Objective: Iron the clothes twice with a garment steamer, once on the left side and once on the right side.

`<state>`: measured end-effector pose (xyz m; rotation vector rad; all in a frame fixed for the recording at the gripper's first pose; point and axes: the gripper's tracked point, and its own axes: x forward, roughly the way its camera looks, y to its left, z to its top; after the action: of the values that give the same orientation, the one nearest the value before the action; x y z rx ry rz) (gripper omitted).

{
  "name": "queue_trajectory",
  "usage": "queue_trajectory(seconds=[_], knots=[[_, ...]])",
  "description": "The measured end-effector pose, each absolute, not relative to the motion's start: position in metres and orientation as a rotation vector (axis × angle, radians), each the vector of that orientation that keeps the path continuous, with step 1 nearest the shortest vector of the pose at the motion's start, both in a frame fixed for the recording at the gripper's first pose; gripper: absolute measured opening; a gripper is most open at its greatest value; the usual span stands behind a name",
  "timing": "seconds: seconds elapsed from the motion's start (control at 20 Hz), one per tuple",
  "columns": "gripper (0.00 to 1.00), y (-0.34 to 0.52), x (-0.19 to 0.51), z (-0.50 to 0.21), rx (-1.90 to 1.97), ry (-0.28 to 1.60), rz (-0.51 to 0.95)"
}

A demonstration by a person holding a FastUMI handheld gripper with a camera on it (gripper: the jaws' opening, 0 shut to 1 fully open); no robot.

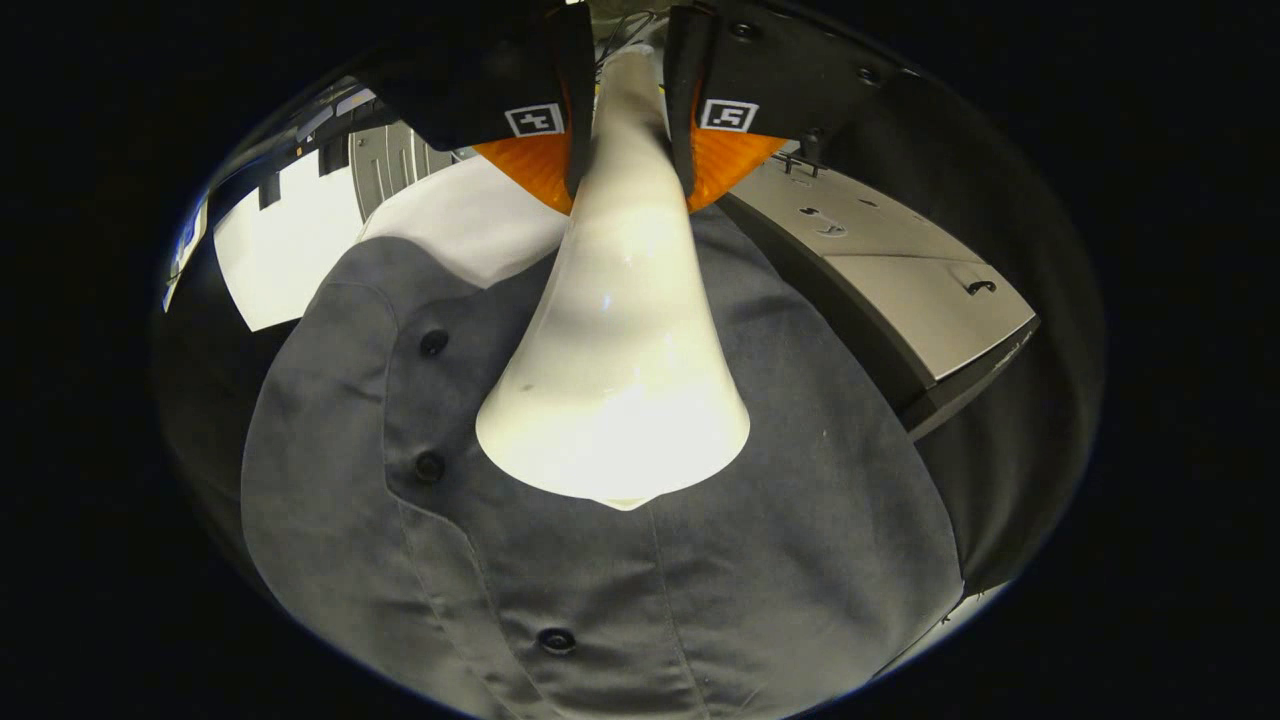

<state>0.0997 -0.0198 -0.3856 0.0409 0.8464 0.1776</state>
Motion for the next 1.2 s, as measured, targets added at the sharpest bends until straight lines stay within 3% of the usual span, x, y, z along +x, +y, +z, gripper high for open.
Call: queue_trajectory(seconds=[0.55,1.2], knots=[[0.36,-0.027,0.082,-0.407,0.035,0.914,0.167],[0.35,-0.05,0.109,-0.275,0.022,0.744,0.206]])
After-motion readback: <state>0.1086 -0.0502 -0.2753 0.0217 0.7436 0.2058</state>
